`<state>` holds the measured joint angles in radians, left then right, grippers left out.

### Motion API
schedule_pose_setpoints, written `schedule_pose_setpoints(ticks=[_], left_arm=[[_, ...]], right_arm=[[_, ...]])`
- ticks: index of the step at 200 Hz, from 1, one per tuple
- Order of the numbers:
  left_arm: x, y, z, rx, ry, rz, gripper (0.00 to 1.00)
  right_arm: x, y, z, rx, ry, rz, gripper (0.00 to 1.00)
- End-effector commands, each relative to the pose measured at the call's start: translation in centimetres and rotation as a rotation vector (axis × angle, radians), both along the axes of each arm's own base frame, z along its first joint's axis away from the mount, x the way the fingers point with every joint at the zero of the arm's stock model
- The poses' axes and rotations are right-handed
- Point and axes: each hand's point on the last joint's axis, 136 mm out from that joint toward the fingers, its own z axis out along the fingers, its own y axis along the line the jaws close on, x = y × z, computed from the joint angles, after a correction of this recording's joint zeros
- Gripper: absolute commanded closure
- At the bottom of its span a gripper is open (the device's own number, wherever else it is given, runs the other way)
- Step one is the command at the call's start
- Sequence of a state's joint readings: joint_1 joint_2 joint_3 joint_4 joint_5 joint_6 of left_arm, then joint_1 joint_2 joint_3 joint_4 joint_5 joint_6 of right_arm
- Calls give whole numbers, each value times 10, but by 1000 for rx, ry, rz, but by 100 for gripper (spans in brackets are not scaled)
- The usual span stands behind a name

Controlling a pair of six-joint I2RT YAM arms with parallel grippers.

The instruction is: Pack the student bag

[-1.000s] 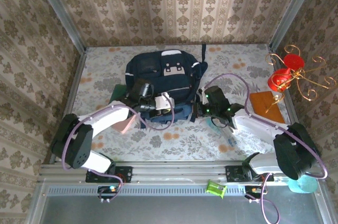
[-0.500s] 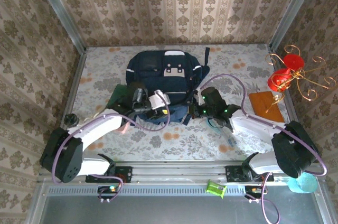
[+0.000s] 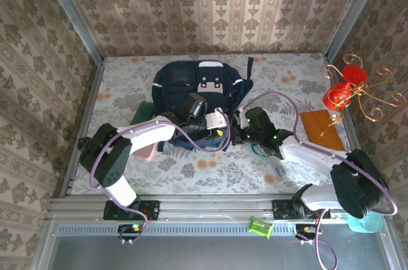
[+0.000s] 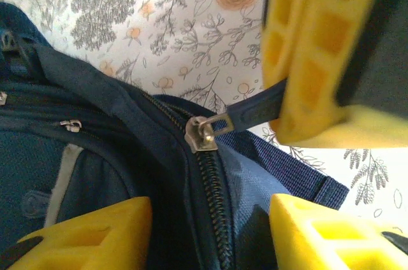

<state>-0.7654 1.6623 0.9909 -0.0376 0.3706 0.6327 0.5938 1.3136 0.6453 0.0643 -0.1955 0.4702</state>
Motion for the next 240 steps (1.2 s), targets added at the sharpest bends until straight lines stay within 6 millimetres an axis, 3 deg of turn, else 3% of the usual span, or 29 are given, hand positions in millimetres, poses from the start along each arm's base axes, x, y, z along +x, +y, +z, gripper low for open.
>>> schedule_pose_setpoints(ticks=[1, 29, 45, 84, 119, 128, 135, 193, 240], left_arm=[[3, 3, -1, 39, -16, 2, 64], [-11, 16, 6, -1, -10, -68, 93], [-23, 25, 14, -39, -21, -129, 100], [-34, 50, 35, -118, -91, -183, 100], [-28, 68, 54, -221, -130, -133, 100], [-28, 69, 56, -231, -136, -128, 100], [-26, 70, 57, -234, -140, -125, 100], [-19, 76, 60, -268, -142, -95, 100], [-8, 65, 66, -290, -148, -124, 100]], right_arm=[[1, 4, 14, 14, -56, 22, 100], [11, -30, -6, -92, 0, -107, 100], [19, -53, -16, -146, 41, -198, 100], [33, -86, -23, -265, 58, -316, 100], [49, -101, -19, -328, 25, -385, 100], [53, -104, -15, -328, 12, -401, 100], [56, -108, -24, -349, 30, -410, 100], [83, -133, -37, -345, 88, -490, 100], [70, -142, -29, -333, 77, -494, 100]])
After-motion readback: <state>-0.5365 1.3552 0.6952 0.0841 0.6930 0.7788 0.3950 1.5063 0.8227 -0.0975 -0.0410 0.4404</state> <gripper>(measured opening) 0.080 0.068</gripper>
